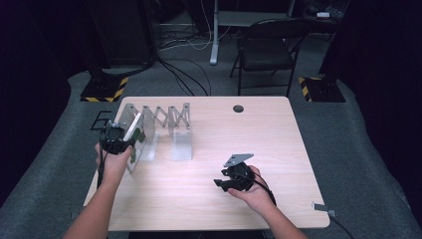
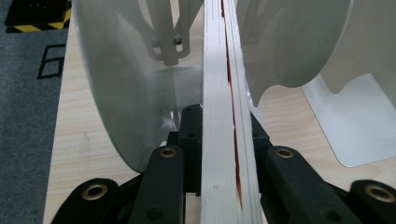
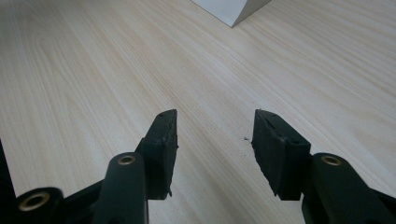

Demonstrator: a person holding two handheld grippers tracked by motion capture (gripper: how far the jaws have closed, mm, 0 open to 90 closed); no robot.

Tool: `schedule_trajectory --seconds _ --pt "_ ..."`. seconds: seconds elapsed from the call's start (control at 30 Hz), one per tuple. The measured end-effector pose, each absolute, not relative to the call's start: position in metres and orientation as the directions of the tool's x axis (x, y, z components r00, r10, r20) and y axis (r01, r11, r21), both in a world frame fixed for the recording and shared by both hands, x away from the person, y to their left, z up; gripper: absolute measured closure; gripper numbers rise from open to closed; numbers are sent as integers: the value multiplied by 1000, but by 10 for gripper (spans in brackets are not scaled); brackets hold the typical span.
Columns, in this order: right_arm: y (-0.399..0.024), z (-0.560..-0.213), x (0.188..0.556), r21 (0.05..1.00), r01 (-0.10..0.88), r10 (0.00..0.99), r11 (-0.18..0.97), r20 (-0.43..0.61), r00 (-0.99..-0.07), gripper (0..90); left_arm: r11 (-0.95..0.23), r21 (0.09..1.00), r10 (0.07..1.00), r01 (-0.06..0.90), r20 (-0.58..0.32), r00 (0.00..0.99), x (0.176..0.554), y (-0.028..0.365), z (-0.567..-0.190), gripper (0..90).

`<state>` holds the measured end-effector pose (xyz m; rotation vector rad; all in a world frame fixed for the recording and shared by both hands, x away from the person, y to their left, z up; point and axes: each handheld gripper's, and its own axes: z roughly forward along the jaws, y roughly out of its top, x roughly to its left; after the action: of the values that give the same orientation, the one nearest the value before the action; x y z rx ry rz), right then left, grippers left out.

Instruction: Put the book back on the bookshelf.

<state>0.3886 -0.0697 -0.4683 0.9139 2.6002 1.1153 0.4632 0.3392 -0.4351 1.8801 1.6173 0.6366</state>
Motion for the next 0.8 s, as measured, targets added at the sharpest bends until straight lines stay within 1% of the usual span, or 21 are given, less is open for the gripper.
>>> schedule_trajectory --seconds 0.33,0.53,0.6,0.67,0.8 --pt "-70 -469 389 697 476 595 536 87 -799 504 -97 690 989 717 -17 149 463 340 -438 740" --pt "-70 -469 389 695 472 590 543 85 -803 504 -91 690 988 718 -25 149 462 340 -437 700" --pt "-70 -470 389 696 473 592 540 85 -802 504 -95 686 988 722 -22 151 460 338 -435 656" --pt "-70 -470 389 694 476 594 539 87 -800 504 -98 697 988 710 -18 153 459 337 -434 631" --pt "-70 -470 389 693 478 596 539 88 -798 504 -95 705 988 703 -21 155 456 337 -430 606"
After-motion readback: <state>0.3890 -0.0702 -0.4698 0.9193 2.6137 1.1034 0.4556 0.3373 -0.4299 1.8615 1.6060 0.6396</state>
